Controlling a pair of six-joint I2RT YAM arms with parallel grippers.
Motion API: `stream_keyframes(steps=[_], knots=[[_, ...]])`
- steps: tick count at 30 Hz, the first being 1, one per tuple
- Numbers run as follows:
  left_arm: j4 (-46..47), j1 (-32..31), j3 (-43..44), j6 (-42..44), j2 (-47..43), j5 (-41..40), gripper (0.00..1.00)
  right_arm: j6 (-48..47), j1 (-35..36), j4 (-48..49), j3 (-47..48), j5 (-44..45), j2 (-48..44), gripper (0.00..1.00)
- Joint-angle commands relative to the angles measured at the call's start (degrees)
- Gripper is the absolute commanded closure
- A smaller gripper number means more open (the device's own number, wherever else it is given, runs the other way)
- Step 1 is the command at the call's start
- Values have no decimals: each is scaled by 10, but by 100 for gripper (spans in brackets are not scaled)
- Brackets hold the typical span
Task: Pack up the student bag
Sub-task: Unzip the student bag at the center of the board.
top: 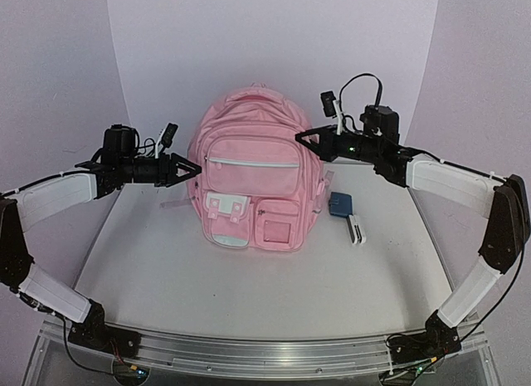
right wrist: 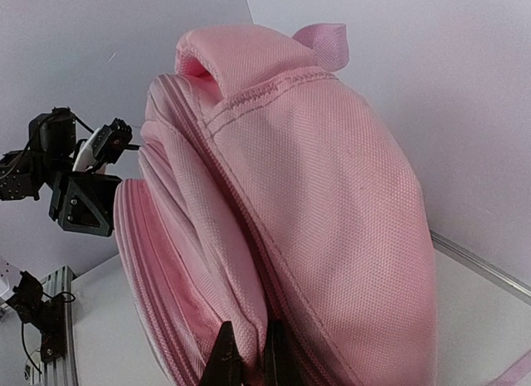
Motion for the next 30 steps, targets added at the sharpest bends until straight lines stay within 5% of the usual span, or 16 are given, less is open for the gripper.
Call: stream_keyframes(steps=[1, 10, 30], knots=[[45, -10, 36, -12, 33, 19, 58, 29, -10, 102, 6, 2, -47, 100], [55, -10, 26, 20, 38, -76, 77, 28, -10, 105, -4, 5, -65, 100], [-2, -136, 59, 145, 66, -267, 76, 33, -10, 113, -11, -3, -75, 100]])
